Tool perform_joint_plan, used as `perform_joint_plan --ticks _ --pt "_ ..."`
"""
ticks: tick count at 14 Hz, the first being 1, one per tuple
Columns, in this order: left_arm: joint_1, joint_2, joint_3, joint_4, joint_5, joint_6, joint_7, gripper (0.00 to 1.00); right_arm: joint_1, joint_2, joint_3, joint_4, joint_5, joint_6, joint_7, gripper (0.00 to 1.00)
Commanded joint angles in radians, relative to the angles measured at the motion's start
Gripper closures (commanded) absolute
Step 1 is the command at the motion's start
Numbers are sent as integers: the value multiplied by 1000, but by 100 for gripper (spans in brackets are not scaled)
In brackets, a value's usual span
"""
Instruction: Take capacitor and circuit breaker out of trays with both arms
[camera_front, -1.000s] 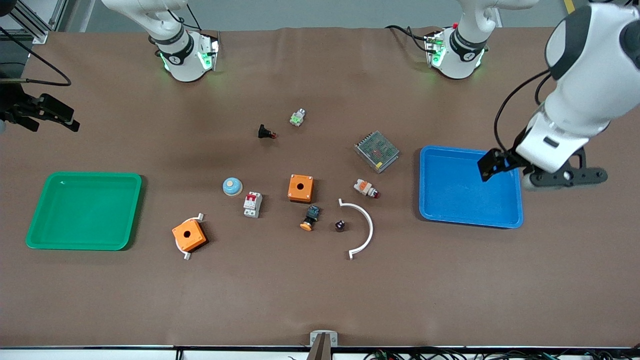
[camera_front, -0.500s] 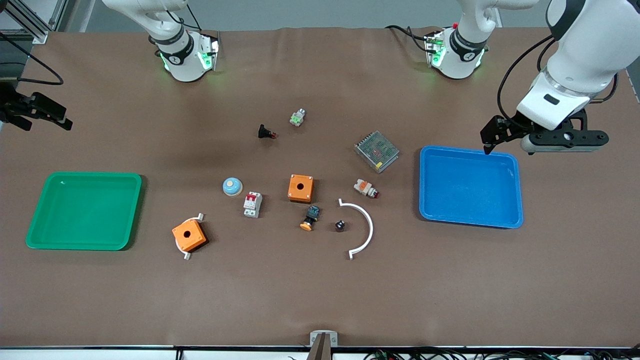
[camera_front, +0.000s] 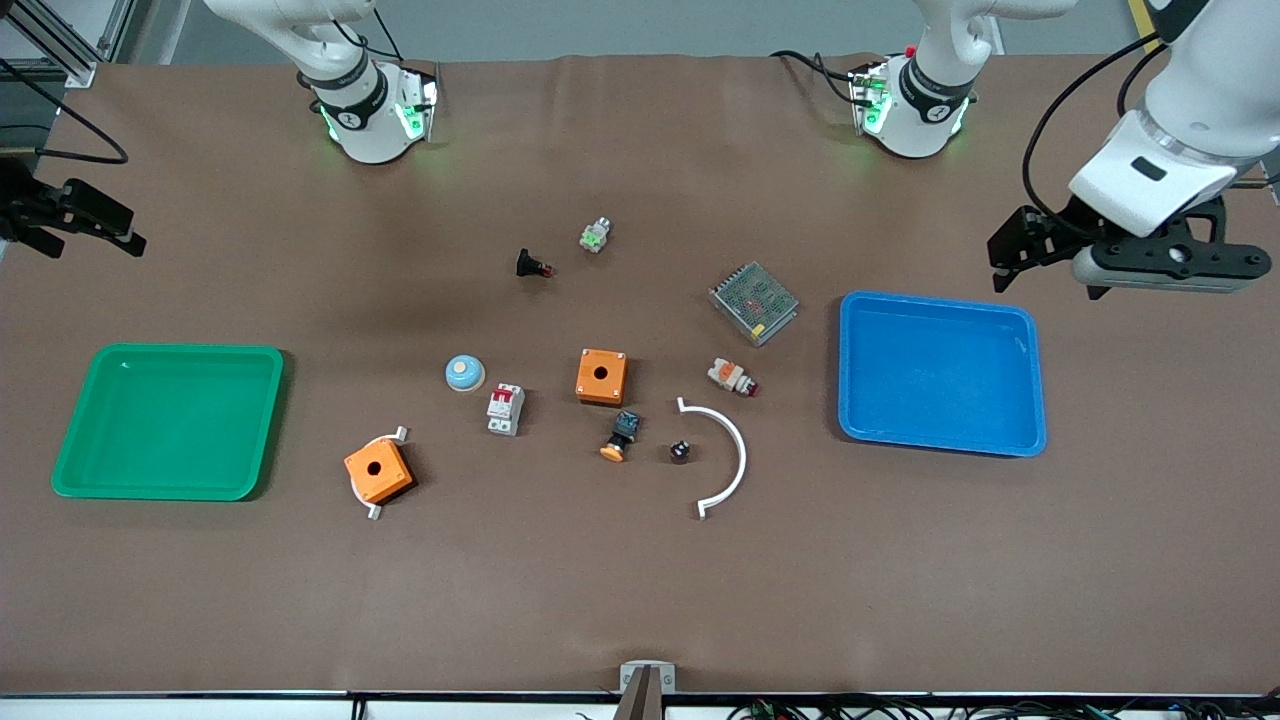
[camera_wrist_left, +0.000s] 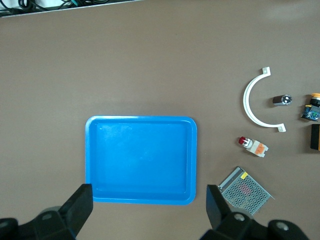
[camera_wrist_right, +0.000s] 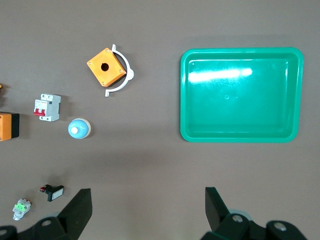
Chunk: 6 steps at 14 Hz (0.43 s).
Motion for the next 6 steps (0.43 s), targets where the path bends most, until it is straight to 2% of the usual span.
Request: perform_joint_plan --ticks 1,6 --pt "16 19 -3 52 0 -30 9 0 -6 -21 12 -15 2 7 29 0" --pt "17 21 -1 90 0 -60 14 0 2 -21 14 -15 0 9 40 0"
